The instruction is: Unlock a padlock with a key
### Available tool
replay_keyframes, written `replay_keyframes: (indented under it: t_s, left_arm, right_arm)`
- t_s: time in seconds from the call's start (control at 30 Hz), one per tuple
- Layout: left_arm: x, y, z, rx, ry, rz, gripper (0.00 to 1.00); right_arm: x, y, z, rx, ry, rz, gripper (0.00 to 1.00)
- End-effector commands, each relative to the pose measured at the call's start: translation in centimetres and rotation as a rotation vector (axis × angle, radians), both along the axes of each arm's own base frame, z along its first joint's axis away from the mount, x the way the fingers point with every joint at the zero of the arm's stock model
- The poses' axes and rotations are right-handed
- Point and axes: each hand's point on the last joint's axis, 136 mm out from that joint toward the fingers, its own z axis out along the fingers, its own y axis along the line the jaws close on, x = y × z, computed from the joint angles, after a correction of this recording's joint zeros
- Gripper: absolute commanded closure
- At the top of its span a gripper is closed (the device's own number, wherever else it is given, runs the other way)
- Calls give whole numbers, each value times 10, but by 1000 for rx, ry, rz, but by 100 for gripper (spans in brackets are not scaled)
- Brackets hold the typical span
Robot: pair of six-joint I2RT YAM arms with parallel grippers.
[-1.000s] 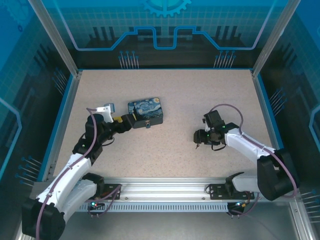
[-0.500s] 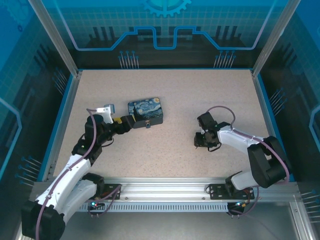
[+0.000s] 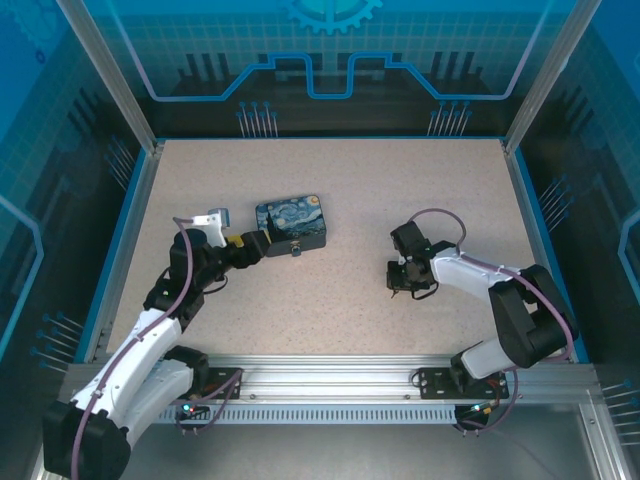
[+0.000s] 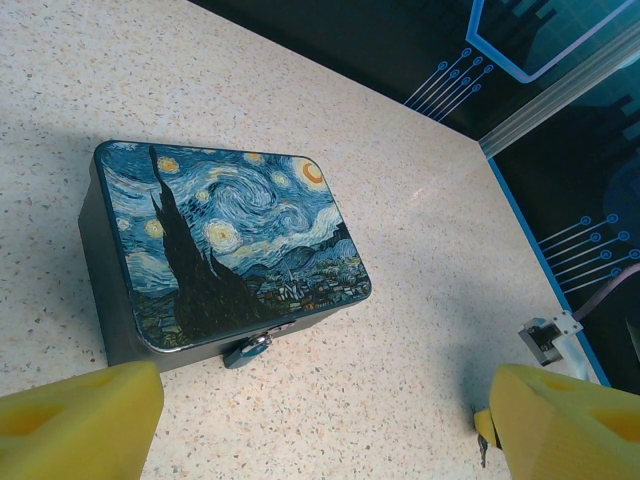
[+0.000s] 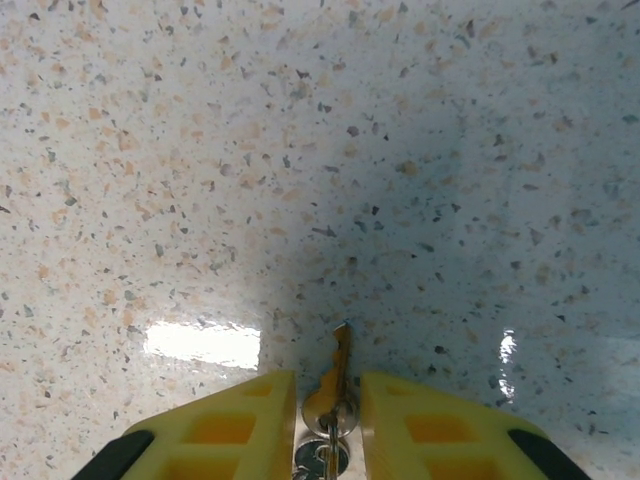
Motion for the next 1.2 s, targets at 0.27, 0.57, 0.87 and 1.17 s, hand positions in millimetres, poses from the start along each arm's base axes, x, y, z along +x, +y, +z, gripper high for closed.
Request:
replay_keyframes:
  t_s: [0.27, 0.57, 0.87, 1.17]
  left_arm:
    - [-1, -2, 10, 7, -31, -15, 13]
    - [-1, -2, 8, 10, -26, -15, 13]
    - [-1, -1, 8, 14, -27, -14, 13]
    - [0, -1, 9, 16, -32, -13, 13]
  right_arm:
    - [4, 23, 3, 20, -17, 88, 82]
    - [8, 47, 14, 2, -45, 205, 81]
    - [9, 29, 37, -70, -69, 199, 66]
    - [2, 21, 17, -39, 18, 140, 63]
